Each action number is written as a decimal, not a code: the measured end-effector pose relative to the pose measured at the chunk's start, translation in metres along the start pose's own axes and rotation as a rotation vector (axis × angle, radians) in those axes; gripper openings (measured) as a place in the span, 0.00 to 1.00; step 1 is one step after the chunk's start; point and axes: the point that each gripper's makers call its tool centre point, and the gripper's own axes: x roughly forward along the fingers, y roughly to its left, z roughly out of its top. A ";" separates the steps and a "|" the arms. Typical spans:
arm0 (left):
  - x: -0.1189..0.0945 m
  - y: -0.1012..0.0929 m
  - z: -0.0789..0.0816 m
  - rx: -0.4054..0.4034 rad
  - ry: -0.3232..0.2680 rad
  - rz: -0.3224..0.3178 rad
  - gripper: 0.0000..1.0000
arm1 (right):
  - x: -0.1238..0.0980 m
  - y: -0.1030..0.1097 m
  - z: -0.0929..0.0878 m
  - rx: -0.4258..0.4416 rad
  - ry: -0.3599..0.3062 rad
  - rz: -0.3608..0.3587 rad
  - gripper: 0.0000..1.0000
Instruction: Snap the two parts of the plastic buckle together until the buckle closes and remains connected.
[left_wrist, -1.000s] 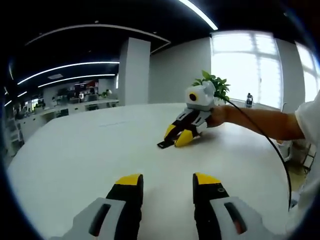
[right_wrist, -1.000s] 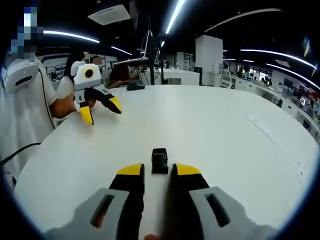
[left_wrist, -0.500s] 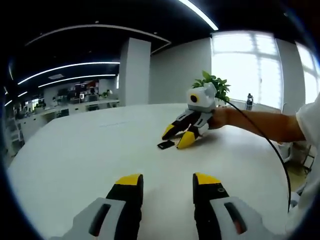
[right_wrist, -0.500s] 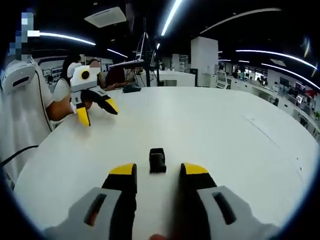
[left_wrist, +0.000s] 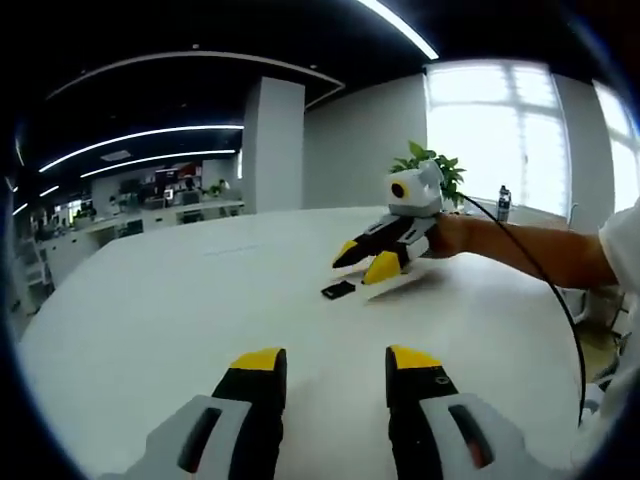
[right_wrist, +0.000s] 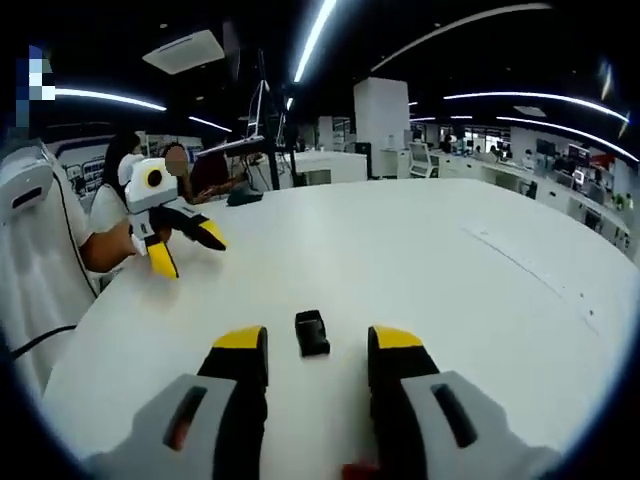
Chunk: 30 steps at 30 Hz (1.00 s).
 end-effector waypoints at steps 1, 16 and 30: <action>0.000 0.000 0.000 0.000 0.000 0.001 0.39 | -0.002 0.002 -0.002 0.002 0.012 -0.019 0.40; -0.011 -0.006 0.014 0.013 -0.024 0.032 0.39 | -0.058 0.044 -0.005 0.134 0.014 -0.372 0.36; -0.032 -0.013 0.005 0.036 -0.046 0.094 0.39 | -0.095 0.097 -0.013 0.179 -0.033 -0.645 0.36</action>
